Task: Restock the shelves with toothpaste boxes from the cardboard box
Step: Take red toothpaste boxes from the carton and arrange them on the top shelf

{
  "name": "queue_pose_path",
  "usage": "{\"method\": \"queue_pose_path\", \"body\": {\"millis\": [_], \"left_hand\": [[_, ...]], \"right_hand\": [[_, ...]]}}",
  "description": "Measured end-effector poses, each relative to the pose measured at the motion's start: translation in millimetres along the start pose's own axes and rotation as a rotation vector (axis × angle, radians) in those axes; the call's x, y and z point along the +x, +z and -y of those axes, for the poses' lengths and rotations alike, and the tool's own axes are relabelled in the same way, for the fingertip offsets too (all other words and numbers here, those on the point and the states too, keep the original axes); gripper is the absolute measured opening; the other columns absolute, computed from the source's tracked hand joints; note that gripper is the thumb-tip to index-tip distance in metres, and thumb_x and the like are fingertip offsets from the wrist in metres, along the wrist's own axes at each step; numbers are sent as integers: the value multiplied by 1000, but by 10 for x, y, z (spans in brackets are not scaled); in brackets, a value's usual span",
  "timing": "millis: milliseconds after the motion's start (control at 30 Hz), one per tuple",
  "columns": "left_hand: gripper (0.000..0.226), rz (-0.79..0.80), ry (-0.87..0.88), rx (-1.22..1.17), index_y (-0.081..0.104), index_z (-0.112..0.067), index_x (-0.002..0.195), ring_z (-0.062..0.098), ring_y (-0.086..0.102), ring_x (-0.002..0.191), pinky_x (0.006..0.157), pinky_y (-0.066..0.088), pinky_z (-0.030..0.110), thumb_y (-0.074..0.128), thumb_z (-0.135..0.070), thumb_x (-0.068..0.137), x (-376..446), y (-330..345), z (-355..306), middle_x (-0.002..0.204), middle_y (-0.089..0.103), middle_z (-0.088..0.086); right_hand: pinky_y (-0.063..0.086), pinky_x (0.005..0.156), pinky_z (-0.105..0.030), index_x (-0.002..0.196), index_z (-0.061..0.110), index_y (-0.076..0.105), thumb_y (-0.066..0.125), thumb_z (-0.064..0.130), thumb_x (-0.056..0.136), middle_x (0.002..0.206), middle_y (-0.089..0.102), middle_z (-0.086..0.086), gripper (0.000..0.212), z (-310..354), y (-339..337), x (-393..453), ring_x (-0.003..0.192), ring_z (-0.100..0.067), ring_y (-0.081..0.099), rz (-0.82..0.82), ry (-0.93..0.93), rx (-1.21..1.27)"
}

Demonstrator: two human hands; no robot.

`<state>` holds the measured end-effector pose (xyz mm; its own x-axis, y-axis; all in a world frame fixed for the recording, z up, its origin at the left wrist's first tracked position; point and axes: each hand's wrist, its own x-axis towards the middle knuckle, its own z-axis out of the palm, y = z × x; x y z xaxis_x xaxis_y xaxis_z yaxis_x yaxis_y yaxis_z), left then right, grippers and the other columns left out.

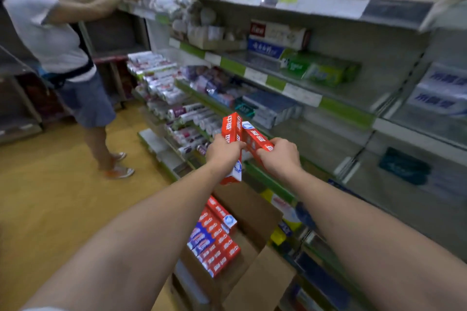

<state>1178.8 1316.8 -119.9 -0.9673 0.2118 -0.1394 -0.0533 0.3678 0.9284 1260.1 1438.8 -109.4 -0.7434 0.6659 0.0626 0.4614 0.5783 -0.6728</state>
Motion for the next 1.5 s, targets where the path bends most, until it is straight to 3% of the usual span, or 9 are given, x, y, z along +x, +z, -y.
{"method": "queue_pose_path", "body": {"millis": [167,267,367,567,800,1033,1300,1433,1500], "left_hand": [[50,-20,127,-26,54,-21,119,28,66,99,94,53,44,76,-43,80,-330,48,-625,112,67,4],[46,-21,191,-52,54,-22,120,25,63,97,88,51,37,75,-41,84,-619,80,-959,109,65,2],[44,-9,250,-73,51,-25,116,27,65,99,95,54,46,74,-43,83,-944,129,-1228,112,66,4],[45,38,380,-150,50,-25,117,24,65,98,94,55,49,74,-42,83,-1641,239,-1778,109,64,2],[44,124,492,-209,52,-23,119,21,64,97,93,54,45,75,-39,85,-2434,500,-2235,108,64,0],[43,229,564,-255,51,-29,115,19,66,94,92,56,47,75,-42,82,-3033,862,-2575,104,65,-4],[41,347,649,-312,54,-30,110,18,67,93,88,58,46,76,-41,77,-3540,1296,-3032,103,68,-4],[42,393,691,-307,54,-29,112,18,68,92,88,57,47,76,-41,78,-3663,1530,-3265,101,67,-4],[41,413,703,-314,54,-27,112,19,67,91,88,57,47,76,-39,79,-3687,1665,-3393,100,67,-3]], "right_hand": [[43,66,-25,108,19,68,68,41,80,98,70,-5,35,108,-687,-166,79,-20,60,-109,-75,57],[52,65,-27,113,19,67,69,41,80,99,70,-2,39,119,-1102,-322,78,-17,61,-168,-118,102],[58,73,-36,115,20,67,68,44,78,103,71,-3,44,87,-1487,-516,84,-20,65,-239,-142,92],[46,58,-25,116,16,66,69,39,83,101,69,-3,40,4,-2248,-990,80,-17,61,-348,-178,111],[54,70,-31,103,21,70,67,38,79,91,72,0,29,-213,-3042,-1526,79,-17,64,-479,-192,77],[44,56,-22,102,23,67,69,37,81,86,66,5,25,-482,-3774,-1981,70,-9,58,-613,-176,72],[56,66,-35,96,21,70,69,33,80,76,66,4,20,-706,-4510,-2238,72,-19,64,-755,-155,65],[53,53,-28,93,21,67,70,33,79,76,64,9,19,-820,-4844,-2272,68,-11,63,-814,-142,61],[56,56,-32,90,22,67,71,32,78,79,68,2,16,-888,-5013,-2267,70,-15,64,-854,-142,44]]}}
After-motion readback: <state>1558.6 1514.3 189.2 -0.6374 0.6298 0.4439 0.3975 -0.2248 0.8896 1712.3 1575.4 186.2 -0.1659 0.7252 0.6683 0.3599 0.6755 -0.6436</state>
